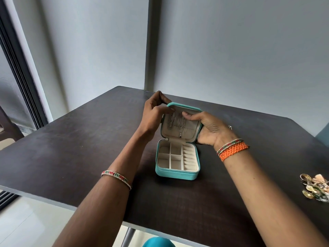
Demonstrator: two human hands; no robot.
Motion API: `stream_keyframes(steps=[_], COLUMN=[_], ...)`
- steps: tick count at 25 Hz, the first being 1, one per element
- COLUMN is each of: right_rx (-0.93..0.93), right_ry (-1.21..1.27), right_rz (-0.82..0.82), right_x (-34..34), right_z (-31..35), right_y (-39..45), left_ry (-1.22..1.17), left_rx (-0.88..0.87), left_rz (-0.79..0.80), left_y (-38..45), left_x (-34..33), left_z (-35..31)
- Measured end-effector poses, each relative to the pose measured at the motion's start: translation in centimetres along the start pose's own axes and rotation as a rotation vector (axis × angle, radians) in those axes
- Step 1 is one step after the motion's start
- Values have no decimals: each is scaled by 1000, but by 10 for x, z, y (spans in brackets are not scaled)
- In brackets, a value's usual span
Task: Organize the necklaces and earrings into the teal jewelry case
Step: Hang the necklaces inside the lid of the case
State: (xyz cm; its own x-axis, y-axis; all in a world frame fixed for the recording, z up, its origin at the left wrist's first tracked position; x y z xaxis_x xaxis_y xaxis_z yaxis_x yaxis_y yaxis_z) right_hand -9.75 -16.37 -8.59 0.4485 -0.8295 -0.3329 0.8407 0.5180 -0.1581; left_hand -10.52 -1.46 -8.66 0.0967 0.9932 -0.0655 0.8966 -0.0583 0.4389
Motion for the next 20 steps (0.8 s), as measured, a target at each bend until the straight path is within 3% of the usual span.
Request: stream_keyframes(steps=[7,17,20], right_rx=[-8,265,308], right_ry=[-1,-240,-285], right_rz=[-97,-334,-321], right_x=[3,9,10], right_z=[-8,-7,-7], right_y=[4,8,9], left_ry=[-18,26,33], left_rx=[95,103,98], left_rz=[-17,33,17], left_y=[2,1,0], left_x=[-1,-3,-4], left_z=[14,20,19])
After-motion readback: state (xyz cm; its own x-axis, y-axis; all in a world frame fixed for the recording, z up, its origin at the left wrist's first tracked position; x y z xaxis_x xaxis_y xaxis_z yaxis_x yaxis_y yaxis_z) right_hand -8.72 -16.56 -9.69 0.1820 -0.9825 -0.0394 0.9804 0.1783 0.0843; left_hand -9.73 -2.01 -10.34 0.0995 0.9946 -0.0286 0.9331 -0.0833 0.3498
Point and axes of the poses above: each hand's wrist, its own y-axis towards the middle knuckle, its own x-axis out of the back of the hand, z = x × y, the point moved 3 cm from there along y, towards the middle knuckle, and after that the axes turned 10 degrees about z, right-handed, at the moved point
